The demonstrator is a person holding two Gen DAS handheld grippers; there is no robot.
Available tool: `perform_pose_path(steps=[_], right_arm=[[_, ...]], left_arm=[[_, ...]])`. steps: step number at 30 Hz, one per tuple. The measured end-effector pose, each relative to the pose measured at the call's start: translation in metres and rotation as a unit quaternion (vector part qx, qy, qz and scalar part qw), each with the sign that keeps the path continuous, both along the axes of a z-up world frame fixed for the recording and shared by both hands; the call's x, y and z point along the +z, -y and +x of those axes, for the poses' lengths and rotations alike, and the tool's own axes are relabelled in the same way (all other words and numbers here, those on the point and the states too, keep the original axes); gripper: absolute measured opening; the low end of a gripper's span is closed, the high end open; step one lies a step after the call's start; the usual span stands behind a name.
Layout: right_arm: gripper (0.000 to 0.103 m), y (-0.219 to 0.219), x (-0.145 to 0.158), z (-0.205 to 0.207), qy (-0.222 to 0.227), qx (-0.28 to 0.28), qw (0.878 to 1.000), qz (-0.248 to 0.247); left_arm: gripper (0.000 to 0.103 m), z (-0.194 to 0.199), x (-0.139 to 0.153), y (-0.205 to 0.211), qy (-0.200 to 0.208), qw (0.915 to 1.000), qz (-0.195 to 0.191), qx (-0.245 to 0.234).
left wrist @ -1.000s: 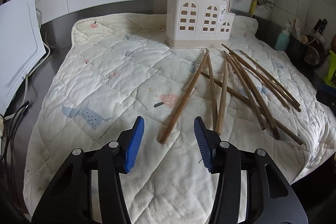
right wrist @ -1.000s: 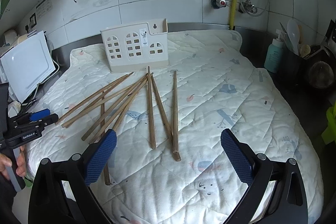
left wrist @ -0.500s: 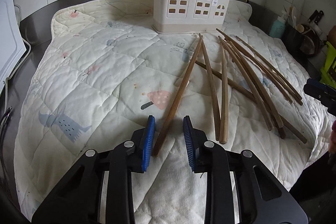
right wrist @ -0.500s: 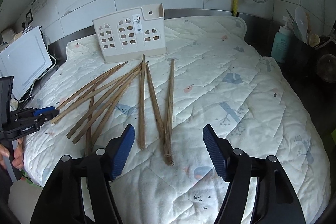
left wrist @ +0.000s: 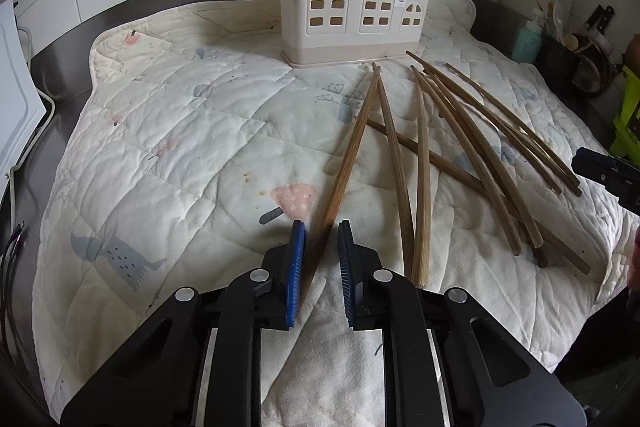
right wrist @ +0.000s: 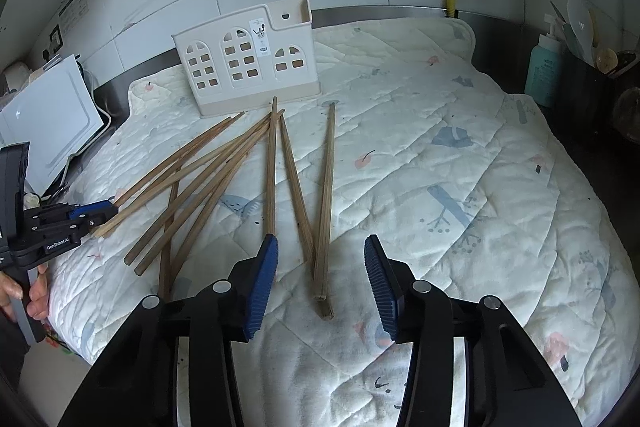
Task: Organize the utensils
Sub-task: 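Lower the left gripper onto a wooden chopstick and close while the right gripper grasps another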
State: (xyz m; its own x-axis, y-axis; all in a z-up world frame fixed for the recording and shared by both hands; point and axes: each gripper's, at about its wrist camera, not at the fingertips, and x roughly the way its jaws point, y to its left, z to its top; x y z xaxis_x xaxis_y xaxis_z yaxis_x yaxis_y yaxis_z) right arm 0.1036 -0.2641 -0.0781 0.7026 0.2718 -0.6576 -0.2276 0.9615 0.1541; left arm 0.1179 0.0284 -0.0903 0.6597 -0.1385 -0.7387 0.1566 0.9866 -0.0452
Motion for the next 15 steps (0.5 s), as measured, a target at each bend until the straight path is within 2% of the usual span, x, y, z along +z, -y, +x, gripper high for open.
perform_pose_path(steps=[4, 7, 10, 15], right_arm=[[0.038, -0.001, 0.000, 0.000, 0.001, 0.002, 1.000, 0.005], [0.031, -0.002, -0.003, 0.002, -0.004, 0.002, 1.000, 0.002], [0.022, 0.000, -0.006, 0.004, -0.010, -0.002, 1.000, 0.005], [0.017, -0.002, -0.007, 0.005, -0.008, -0.008, 1.000, -0.008]], left_arm=[[0.017, 0.000, -0.001, 0.006, 0.000, 0.9997, 0.024, -0.002], [0.016, 0.001, 0.001, 0.007, -0.003, 0.9996, 0.028, -0.001], [0.008, -0.004, 0.003, 0.012, 0.006, 0.9996, 0.028, -0.008], [0.007, -0.007, -0.001, 0.019, 0.008, 0.9994, 0.031, -0.012]])
